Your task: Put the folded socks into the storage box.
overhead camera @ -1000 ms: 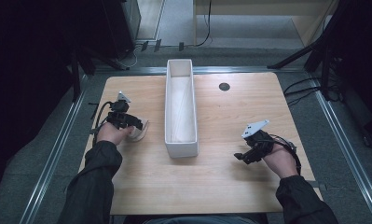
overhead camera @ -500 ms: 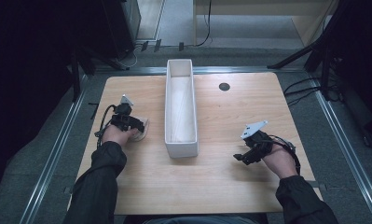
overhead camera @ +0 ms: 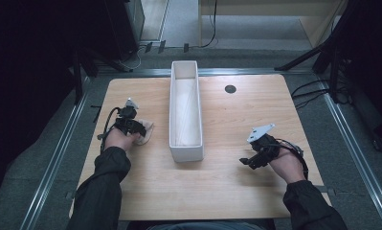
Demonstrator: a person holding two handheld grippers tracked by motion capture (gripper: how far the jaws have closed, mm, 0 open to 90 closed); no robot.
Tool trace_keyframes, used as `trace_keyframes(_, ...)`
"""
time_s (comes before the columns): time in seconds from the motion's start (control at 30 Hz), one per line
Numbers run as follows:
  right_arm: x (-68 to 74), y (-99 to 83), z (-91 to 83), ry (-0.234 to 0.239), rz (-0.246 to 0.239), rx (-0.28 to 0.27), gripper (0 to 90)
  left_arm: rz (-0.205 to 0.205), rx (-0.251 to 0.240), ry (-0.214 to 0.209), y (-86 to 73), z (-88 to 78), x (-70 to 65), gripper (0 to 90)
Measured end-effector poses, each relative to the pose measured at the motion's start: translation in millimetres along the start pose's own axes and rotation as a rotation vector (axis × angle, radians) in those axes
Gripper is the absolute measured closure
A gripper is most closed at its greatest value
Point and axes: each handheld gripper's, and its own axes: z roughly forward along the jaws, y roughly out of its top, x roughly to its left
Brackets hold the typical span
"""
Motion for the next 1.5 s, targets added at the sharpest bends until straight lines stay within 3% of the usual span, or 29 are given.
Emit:
trace_keyframes(0.2,-0.5,-0.1,-0.1,-0.002,0.0,-0.009,17.5,-0.036,0.019,-0.028,0.8,-1.0,2.0,63.6)
trace_keyframes(0.27,-0.9,-0.7,0.5,0.008,0.019,-0.021,16.1,-0.047,0.027,-0.053,0.8,-2.4,4.3,65.5)
trace_keyframes(0.43,-1.5,-0.6,0.3,0.008,0.037,-0.042,15.5,-0.066,0.022,-0.067,0.4,-5.1,6.9,66.2)
trace_keyframes(0.8,-2.9,2.4,3.0,0.009,0.024,-0.049,15.4,-0.106,0.026,-0.103,0.1,-12.9,9.7,66.0)
trace_keyframes(1.0,-4.6,4.9,4.0,0.011,0.025,-0.049,15.5,-0.106,0.009,-0.109,3.4,-27.4,5.1,66.0)
trace_keyframes(1.17,-4.8,6.6,4.9,0.015,0.018,-0.047,15.5,-0.129,0.007,-0.109,5.0,-38.4,-2.1,65.9)
trace_keyframes(1.5,-4.8,7.1,4.9,0.016,0.019,-0.05,15.5,-0.118,-0.011,-0.119,16.8,-53.1,-11.3,65.3)
